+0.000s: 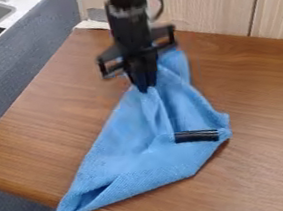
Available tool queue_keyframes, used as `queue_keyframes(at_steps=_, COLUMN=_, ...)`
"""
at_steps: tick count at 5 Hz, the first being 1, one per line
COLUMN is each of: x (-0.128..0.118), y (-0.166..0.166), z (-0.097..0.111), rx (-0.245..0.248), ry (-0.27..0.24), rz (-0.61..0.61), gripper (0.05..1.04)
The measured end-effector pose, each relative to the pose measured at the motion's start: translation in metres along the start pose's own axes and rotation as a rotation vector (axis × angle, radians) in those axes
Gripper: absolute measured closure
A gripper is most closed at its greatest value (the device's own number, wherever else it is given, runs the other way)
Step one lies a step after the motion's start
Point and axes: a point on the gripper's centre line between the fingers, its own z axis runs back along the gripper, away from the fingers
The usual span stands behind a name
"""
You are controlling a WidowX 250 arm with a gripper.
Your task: Unfold the cloth from right to left
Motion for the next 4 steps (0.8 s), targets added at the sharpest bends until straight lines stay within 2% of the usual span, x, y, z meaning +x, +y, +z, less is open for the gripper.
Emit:
queue_keyframes(at_steps=1, x=0.008, y=0.006, z=0.024, rx=-0.024, ry=-0.028, rz=0.028, gripper=1.026)
queue_keyframes(at_steps=2, x=0.021, y=0.019, z=0.042, rx=-0.037, ry=-0.030, rz=0.073, gripper=1.026)
queue_keyframes(at_steps=4, x=0.058, y=0.060, z=0.050, rx=-0.066, ry=-0.027, rz=0.202, gripper=1.026)
